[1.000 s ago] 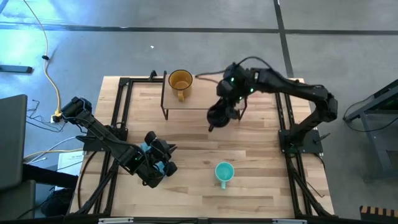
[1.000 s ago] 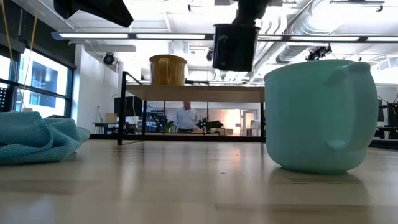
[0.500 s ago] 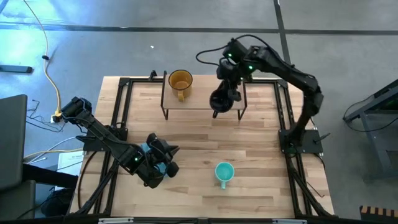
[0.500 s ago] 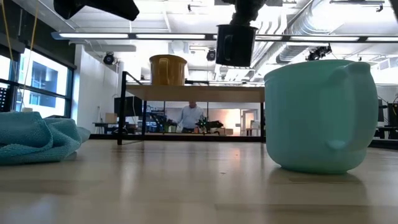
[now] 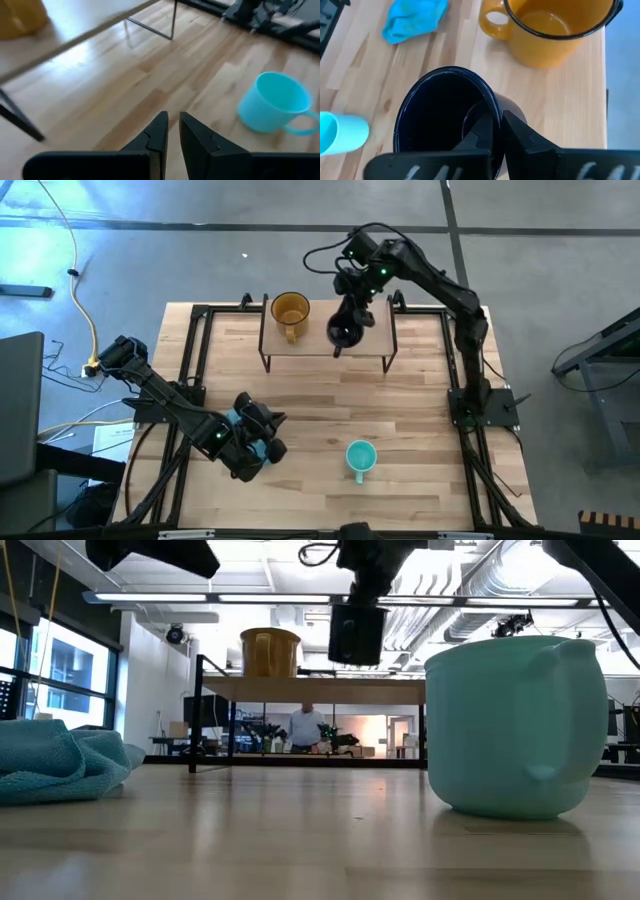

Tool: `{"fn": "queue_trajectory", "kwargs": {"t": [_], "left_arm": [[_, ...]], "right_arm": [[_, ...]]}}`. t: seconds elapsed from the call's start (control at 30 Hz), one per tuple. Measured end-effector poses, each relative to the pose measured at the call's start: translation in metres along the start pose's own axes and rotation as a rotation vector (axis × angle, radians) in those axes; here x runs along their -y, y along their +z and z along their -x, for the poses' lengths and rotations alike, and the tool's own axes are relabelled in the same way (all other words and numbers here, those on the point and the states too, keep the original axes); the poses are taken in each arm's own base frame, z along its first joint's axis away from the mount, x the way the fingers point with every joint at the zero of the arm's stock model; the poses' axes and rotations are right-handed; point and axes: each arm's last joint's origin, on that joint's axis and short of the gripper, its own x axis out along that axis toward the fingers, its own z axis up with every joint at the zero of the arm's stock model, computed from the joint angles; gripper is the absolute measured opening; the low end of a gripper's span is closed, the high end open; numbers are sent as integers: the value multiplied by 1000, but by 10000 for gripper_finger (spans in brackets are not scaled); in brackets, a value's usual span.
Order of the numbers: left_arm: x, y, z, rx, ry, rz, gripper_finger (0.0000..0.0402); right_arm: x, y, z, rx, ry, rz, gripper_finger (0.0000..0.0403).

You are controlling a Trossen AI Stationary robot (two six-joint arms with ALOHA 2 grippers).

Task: Stack small to large cups/mugs on shelf
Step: Put the black cup on the shelf

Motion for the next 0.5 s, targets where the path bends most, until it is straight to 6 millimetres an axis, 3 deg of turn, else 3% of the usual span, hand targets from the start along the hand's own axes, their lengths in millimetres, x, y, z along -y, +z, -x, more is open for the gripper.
{"fn": "queue_trajectory", "kwargs": {"t": [0.27,0.5], "left_arm": [[-25,15,12,82,88,-76,37],[-41,32,27,159,78,-6,37]], "right_arm": [[17,3,-2,110,-50,-12,0],[26,-2,-7,100,-46,-30,0]]}}
